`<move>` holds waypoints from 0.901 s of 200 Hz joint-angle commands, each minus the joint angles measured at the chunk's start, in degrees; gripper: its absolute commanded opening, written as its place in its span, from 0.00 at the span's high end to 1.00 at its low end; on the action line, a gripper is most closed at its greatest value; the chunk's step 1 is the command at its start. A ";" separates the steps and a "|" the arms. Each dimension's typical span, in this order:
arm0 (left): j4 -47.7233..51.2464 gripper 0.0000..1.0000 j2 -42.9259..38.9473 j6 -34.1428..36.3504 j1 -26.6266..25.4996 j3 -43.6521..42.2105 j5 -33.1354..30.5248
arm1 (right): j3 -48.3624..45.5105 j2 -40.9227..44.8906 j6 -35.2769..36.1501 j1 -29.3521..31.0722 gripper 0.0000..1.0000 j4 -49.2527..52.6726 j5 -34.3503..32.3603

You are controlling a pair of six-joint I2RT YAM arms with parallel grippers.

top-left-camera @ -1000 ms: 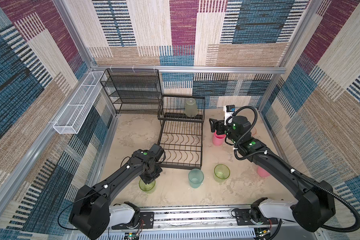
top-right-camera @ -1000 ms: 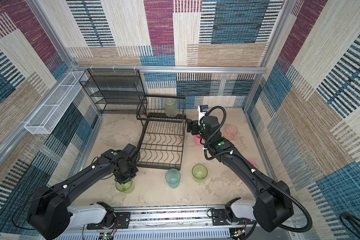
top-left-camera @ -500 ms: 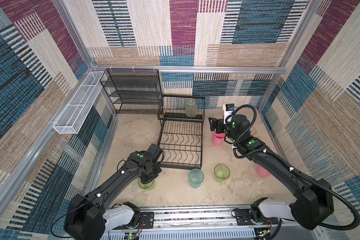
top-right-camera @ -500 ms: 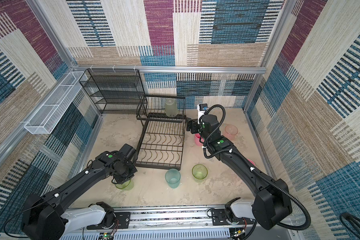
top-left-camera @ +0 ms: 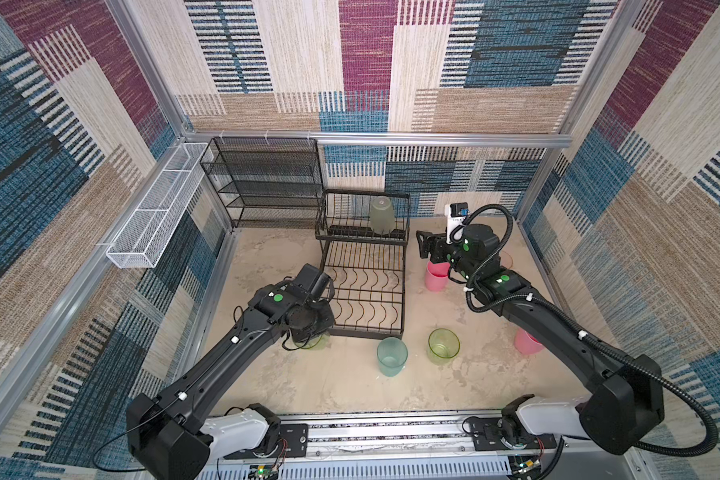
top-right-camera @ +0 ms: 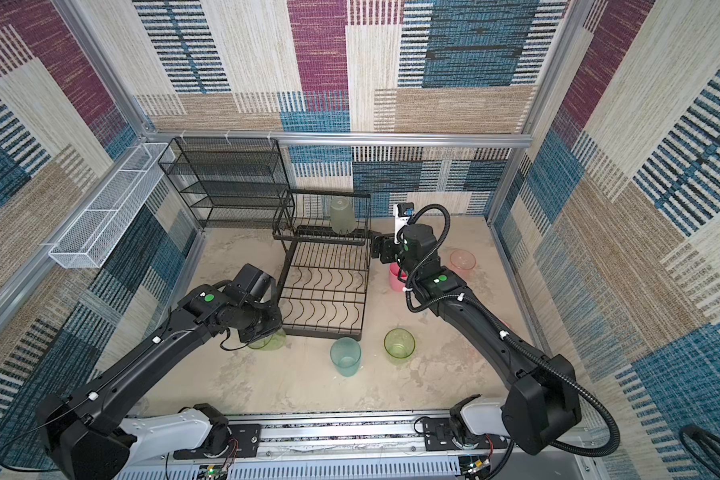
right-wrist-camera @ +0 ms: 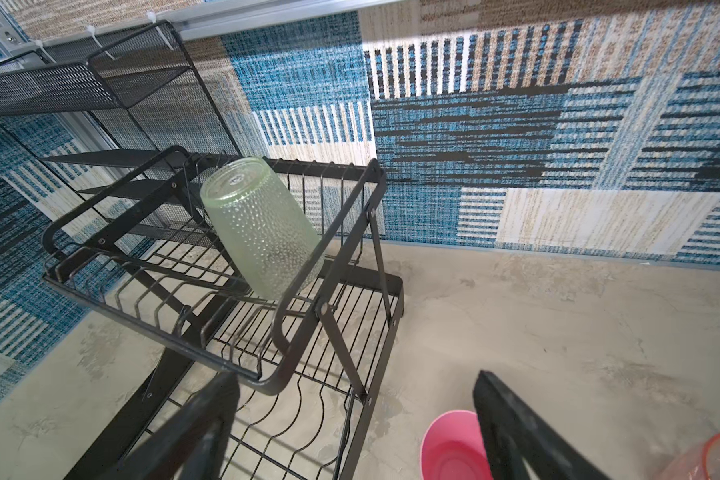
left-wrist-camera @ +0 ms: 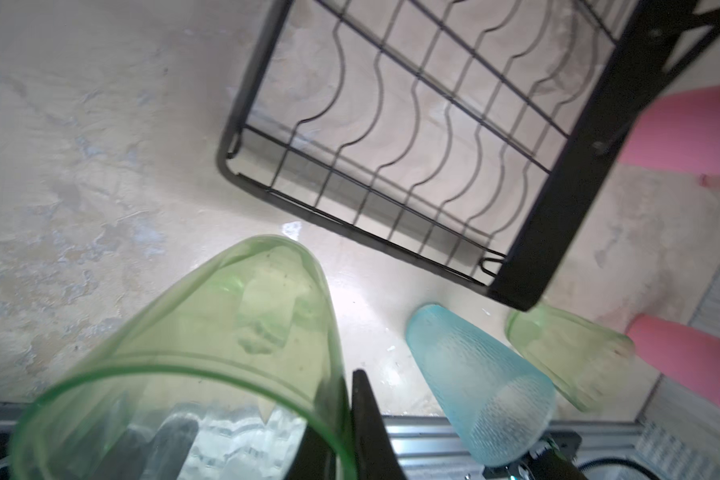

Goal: Load the cups into the dish rack
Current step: 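Lift the green cup up toward the rack while the right gripper rises to meet it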

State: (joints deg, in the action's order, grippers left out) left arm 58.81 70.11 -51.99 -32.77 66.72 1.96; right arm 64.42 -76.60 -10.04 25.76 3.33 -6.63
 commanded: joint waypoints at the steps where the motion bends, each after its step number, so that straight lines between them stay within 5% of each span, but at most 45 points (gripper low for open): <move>1: 0.18 0.92 1.94 6.16 -1.63 6.44 1.18 | 2.69 -0.90 -0.78 0.02 0.09 2.39 -0.69; 71: -4.62 0.91 13.76 14.35 -2.43 31.92 10.65 | 17.87 -5.53 -4.01 -0.07 0.08 9.15 3.06; 123: -4.91 0.91 24.76 14.03 0.47 53.96 20.28 | 32.52 -11.82 -8.86 -0.09 0.09 13.31 9.65; 180: -16.25 0.93 29.28 6.95 6.89 59.91 28.91 | 42.65 -17.50 -19.13 -1.47 0.10 14.09 15.70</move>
State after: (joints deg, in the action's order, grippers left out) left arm 51.00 98.70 -40.77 -27.68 126.26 25.50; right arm 104.07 -91.88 -22.28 25.17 16.71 4.49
